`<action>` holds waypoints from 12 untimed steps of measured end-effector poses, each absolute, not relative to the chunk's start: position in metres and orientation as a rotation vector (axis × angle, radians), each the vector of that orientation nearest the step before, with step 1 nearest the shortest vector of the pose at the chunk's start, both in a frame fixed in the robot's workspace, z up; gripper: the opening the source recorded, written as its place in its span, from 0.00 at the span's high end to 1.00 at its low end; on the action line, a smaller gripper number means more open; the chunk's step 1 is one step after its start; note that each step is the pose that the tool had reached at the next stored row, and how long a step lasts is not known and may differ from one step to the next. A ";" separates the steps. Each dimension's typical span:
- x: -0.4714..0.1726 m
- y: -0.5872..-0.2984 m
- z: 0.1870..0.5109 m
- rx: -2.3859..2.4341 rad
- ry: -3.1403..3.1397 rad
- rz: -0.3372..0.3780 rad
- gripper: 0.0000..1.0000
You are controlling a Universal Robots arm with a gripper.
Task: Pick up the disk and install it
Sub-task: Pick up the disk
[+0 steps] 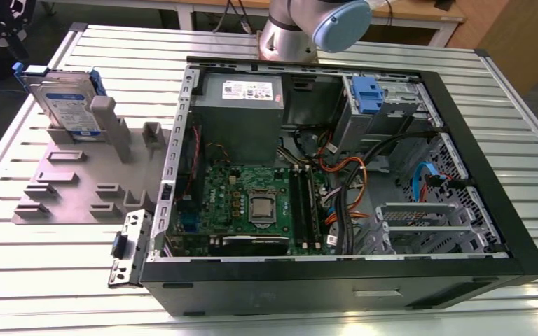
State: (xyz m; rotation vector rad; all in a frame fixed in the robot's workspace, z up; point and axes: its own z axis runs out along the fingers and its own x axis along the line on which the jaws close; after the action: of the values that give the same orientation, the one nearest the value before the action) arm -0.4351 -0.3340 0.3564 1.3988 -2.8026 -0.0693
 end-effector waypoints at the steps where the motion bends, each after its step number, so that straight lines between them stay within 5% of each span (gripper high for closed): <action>1: -0.435 -0.334 0.356 1.400 -2.802 -0.069 0.89; 12: -0.435 -0.334 0.356 1.404 -2.800 -0.069 0.89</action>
State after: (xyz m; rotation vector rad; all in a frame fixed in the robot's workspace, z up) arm -0.4350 -0.3340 0.3565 1.4036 -2.8000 -0.0694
